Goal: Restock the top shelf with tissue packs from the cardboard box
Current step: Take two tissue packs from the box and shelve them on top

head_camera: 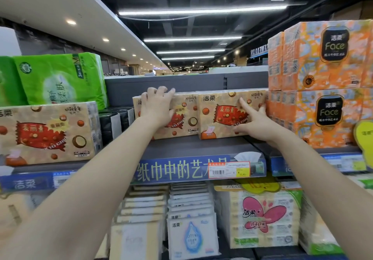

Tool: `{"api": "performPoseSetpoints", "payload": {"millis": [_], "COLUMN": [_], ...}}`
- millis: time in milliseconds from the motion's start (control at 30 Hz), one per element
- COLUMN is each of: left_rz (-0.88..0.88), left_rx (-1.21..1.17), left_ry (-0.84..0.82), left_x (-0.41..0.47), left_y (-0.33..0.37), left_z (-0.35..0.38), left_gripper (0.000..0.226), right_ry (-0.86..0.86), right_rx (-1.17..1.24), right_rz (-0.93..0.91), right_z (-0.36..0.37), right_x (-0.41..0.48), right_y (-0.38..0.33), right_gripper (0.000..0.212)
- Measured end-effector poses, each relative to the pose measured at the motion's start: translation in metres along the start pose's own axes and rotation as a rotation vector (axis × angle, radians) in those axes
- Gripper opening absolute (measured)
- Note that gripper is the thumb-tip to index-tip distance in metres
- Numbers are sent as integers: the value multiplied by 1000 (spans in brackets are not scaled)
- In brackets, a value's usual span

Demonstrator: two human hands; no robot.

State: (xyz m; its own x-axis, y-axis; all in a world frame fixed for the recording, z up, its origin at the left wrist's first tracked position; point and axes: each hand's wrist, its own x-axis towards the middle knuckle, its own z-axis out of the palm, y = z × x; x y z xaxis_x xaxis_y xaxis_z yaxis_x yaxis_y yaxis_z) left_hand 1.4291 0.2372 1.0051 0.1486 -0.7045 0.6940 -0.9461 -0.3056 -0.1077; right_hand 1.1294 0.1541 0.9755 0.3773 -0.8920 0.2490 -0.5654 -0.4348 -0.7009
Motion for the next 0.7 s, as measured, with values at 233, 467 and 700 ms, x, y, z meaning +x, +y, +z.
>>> {"api": "performPoseSetpoints", "payload": {"millis": [233,467,700], "left_rz": [18,38,46], "left_rx": [-59,-61,-136], "left_ry": [-120,-105,-42], "left_x": [1,3,-2], "left_y": [-16,-35,-15], "left_z": [-6,-4,-10], "left_gripper": [65,65,65], "right_ry": [26,73,74], "right_rx": [-14,-78,-92], "right_rz": [21,50,80], "right_z": [1,6,9], "right_x": [1,-6,-5], "right_y": [-2,-7,-16], "right_gripper": [102,101,101]}}
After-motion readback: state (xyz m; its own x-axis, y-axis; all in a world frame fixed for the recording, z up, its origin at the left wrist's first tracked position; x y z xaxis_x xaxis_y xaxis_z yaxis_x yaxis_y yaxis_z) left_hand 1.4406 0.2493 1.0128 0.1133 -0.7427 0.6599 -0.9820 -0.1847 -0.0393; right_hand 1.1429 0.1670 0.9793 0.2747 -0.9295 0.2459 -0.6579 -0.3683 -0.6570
